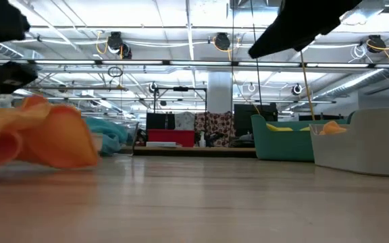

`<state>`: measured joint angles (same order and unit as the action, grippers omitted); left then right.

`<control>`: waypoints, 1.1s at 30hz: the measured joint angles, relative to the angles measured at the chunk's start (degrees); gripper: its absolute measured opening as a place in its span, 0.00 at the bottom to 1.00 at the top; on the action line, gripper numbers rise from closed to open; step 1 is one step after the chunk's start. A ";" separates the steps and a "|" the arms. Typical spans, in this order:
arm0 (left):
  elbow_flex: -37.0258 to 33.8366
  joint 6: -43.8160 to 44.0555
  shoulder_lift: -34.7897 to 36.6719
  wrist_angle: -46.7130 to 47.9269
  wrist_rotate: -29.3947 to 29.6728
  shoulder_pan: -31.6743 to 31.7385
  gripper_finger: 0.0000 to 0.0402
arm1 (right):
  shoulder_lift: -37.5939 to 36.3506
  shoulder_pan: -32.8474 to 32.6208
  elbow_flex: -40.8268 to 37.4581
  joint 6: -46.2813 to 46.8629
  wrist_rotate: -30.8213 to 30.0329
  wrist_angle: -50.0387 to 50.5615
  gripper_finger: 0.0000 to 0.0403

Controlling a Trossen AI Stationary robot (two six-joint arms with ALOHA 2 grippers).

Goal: Sort microfiber towel by color & place in baskets
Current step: Put the orange towel into the grey bin

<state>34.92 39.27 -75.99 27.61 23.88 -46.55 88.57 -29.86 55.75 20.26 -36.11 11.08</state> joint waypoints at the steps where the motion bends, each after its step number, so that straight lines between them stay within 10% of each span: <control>1: 0.01 -1.09 0.46 -0.17 0.87 0.38 0.06 | 0.47 0.24 0.00 -0.91 0.16 -1.09 0.01; 14: 0.16 -25.56 5.38 -17.46 6.51 9.82 0.06 | 2.20 2.50 0.00 -11.44 0.31 -16.81 0.10; 33: 4.78 -32.58 5.60 -32.69 -1.33 27.22 0.06 | 8.25 2.61 7.48 -35.97 -4.09 -26.42 0.91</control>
<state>39.70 6.69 -70.40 -5.07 22.55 -19.33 96.82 -27.24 63.22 -15.71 -40.20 -15.34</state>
